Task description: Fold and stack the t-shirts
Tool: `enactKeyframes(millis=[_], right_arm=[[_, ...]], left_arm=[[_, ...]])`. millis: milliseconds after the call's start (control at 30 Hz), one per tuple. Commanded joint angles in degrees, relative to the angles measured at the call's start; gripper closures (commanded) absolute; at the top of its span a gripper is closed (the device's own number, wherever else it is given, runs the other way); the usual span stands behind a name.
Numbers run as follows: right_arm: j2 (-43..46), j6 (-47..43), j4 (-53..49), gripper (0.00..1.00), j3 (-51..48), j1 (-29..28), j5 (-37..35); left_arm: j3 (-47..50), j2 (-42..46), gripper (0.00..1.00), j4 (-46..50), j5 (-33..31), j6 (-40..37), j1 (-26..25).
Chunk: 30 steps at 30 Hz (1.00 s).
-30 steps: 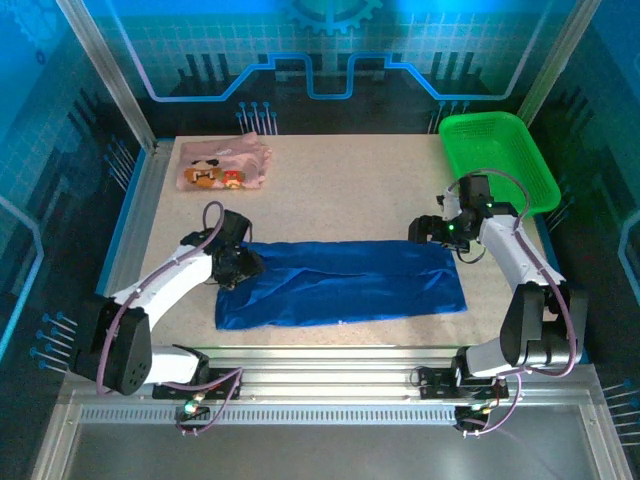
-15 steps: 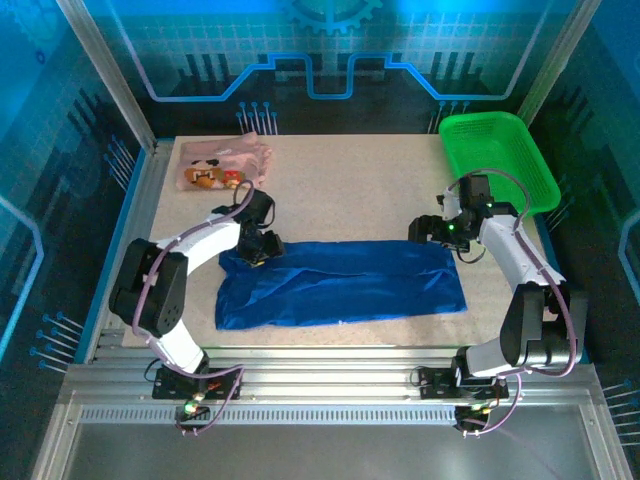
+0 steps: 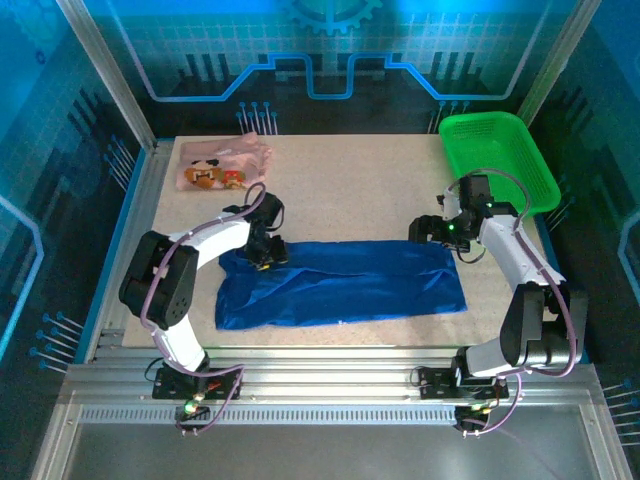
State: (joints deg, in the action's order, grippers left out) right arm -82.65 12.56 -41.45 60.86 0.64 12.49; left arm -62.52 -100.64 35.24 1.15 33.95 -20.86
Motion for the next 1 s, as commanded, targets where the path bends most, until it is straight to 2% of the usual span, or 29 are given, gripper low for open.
enactKeyframes(millis=[0,467,967], right_arm=[[-0.3,-0.4,0.1,0.09,1.3,-0.9,0.0],[-0.8,-0.4,0.3,0.09,1.5,-0.8,0.3],[-1.7,-0.4,0.5,0.09,2.6,-0.8,0.1]], left_arm=[[-0.9,-1.2,0.59,2.9,-0.9,-1.2,-0.8],[-0.6,-1.4,0.6,4.2,-1.7,-1.6,-2.8],[-0.9,-0.6,0.92,5.8,0.2,-3.7,-4.9]])
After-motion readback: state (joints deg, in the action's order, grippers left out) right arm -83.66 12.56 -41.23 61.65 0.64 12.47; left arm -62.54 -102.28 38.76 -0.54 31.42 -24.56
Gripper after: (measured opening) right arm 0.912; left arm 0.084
